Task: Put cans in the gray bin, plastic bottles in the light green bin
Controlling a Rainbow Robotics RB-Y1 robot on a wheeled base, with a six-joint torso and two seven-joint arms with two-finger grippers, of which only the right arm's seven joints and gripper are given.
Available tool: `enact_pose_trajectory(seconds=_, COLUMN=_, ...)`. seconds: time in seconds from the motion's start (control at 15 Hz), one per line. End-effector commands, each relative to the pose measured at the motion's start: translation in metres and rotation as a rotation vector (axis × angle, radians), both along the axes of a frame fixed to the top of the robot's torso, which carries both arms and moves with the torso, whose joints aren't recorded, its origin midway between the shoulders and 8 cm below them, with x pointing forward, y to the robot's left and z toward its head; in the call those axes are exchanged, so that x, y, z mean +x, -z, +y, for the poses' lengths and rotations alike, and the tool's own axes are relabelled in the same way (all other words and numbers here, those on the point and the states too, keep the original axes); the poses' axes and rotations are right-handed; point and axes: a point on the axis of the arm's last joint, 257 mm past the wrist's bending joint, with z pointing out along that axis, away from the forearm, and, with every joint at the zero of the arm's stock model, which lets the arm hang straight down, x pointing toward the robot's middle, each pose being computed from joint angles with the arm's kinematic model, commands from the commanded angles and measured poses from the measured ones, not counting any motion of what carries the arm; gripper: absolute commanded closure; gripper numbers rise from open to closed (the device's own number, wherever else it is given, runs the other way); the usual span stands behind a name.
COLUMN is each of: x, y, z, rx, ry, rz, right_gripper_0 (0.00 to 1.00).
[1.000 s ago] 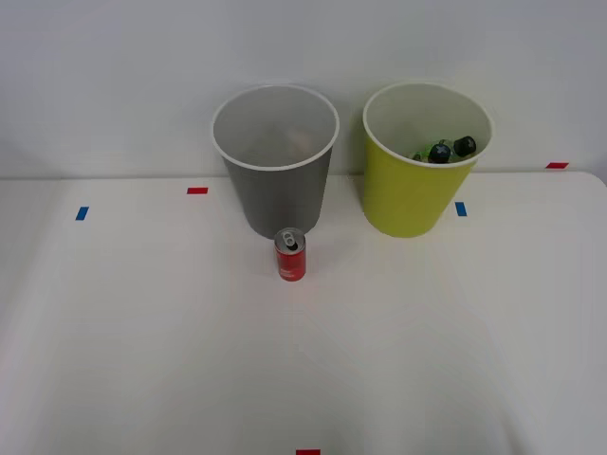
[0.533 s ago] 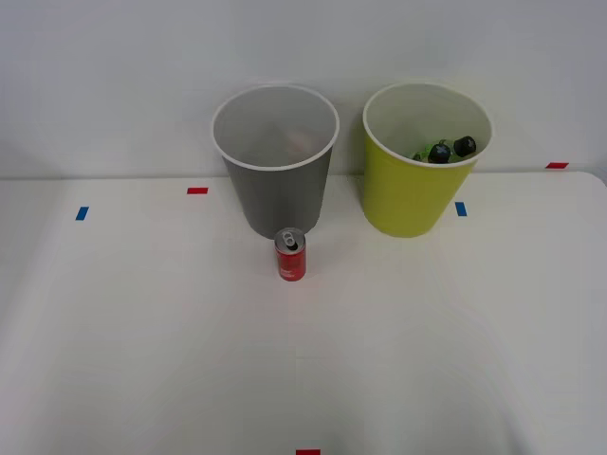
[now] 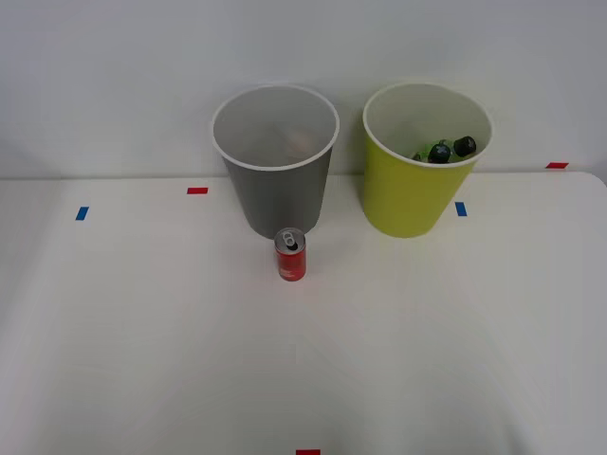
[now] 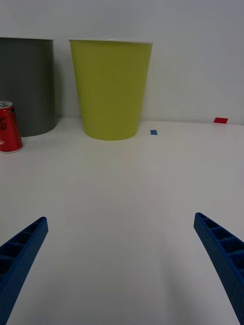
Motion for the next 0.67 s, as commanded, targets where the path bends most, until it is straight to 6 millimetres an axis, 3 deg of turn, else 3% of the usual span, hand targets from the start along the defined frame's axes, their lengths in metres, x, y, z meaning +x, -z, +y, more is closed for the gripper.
enact_pose_trajectory(seconds=0.07, x=0.0000, y=0.0000, z=0.0000, rx=0.000, ry=0.000, rz=0.000, right_gripper_0=0.00)
enact_pose_trajectory(seconds=0.67, x=0.0000, y=0.0000, z=0.0000, rx=0.000, ry=0.000, rz=0.000, right_gripper_0=0.00)
